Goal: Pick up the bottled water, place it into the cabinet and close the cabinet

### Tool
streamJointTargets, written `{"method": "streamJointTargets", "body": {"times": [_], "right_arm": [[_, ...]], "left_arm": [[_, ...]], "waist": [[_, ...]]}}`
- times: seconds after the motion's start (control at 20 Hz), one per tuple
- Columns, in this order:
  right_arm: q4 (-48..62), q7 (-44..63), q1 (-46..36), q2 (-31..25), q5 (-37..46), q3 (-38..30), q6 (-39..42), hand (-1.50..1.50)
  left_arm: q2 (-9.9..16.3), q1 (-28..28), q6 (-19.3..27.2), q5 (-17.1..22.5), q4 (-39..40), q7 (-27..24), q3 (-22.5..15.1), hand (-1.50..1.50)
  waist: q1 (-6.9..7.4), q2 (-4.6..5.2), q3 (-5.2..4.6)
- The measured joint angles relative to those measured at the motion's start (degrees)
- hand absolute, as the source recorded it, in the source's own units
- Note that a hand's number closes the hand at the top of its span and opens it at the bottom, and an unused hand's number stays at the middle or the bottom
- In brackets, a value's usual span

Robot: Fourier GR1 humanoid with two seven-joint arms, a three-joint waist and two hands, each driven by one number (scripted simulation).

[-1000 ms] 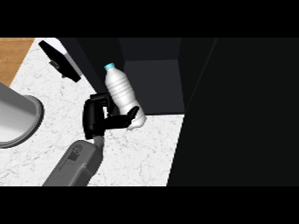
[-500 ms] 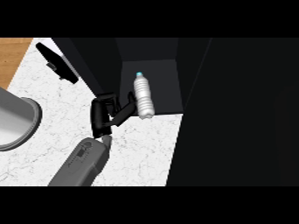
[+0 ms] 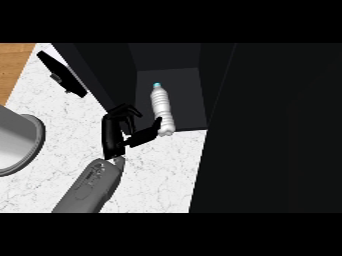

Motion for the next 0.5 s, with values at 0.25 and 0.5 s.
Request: {"method": "streamJointTargets", "body": {"times": [0.25, 0.5], "right_arm": [[0.10, -0.68, 0.21, -0.02, -0.26, 0.13, 0.33, -1.50], [-0.02, -0.96, -0.09, -0.20, -0.51, -0.06, 0.81, -1.50]], "left_arm": [[0.91, 0.77, 0.56, -0.09, -1.39, 0.76, -1.23, -1.50], [1.18, 1.41, 0.70, 0.58, -2.72, 1.66, -2.12, -1.50]], "waist": [[-0.47, 0.18, -0.03], [-0.89, 0.43, -0.10]]}}
